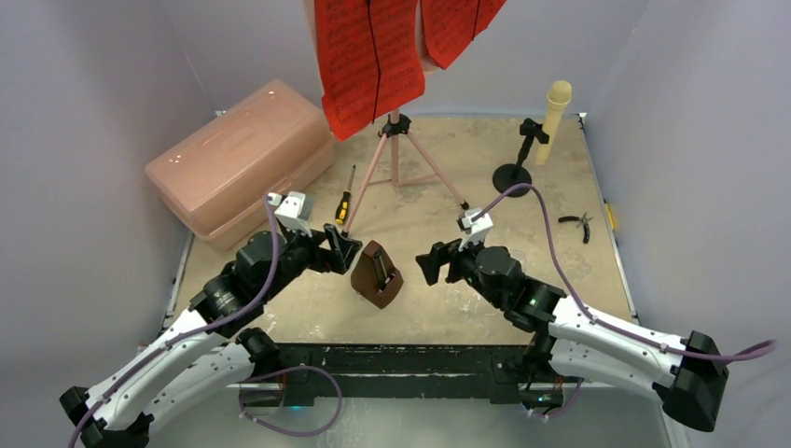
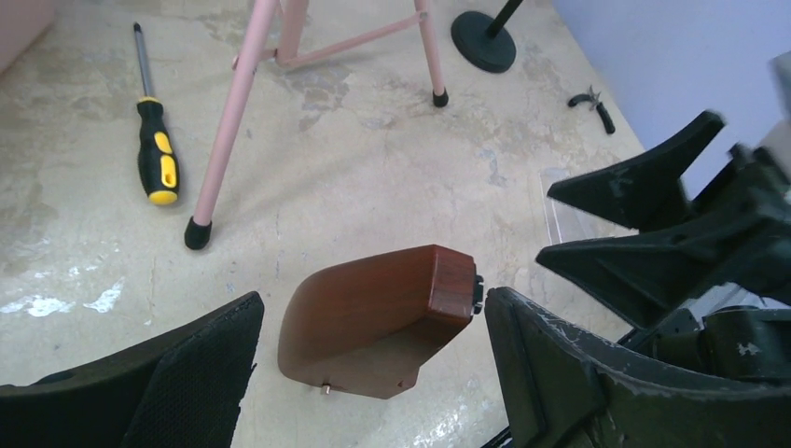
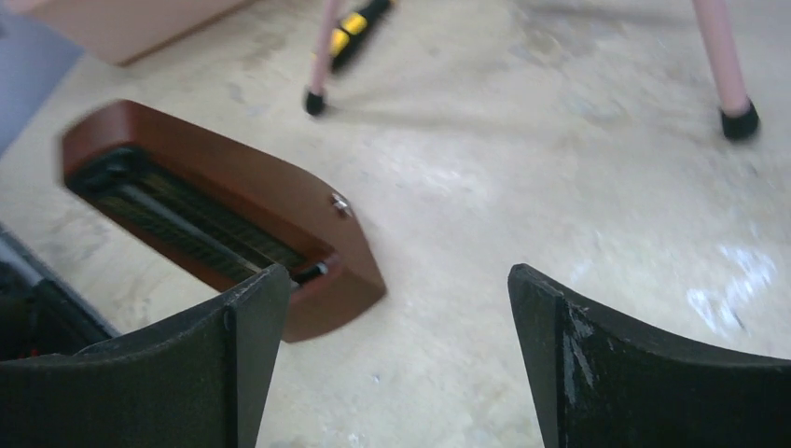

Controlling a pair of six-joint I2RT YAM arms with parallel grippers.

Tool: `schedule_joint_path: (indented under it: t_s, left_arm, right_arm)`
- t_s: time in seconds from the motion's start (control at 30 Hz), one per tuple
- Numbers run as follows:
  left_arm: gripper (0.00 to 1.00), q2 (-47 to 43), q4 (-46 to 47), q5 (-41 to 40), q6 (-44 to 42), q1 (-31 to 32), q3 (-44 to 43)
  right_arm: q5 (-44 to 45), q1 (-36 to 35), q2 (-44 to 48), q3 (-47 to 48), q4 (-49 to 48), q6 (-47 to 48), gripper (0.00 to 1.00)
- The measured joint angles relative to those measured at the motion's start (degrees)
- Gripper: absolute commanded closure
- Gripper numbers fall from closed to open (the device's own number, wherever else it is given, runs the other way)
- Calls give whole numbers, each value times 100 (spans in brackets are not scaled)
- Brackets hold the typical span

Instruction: Pack up the instrument practice props

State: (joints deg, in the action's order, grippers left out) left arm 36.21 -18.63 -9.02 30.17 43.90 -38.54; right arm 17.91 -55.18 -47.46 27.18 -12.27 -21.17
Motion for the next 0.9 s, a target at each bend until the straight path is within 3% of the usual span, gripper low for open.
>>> schedule_joint_path:
  t_s: [0.1,0.33,0.57,0.77,0.9]
  left_arm:
    - [9,-146,-251,-50,-122,0,-234]
    - [6,-186,-1056,-188,-723,0,-953]
    - [2,-522,-1281,-337,-1239,0,-957]
    - [1,-688,-1272,-317,-1482,-39,-807]
    - [1,-704,-1250,-177,-1543,-111,-748]
  right_arm:
    - [334,-2,-13,90,745,-468,2]
    - [901,-2,-592,645,2369,-1368,2]
    - [1128,138,-1421,1191,3239,-1700,2]
    - [938,914,-1781,1300,3429,-1674,2]
    - [693,1888,-1764,1300,3565,-1635,2]
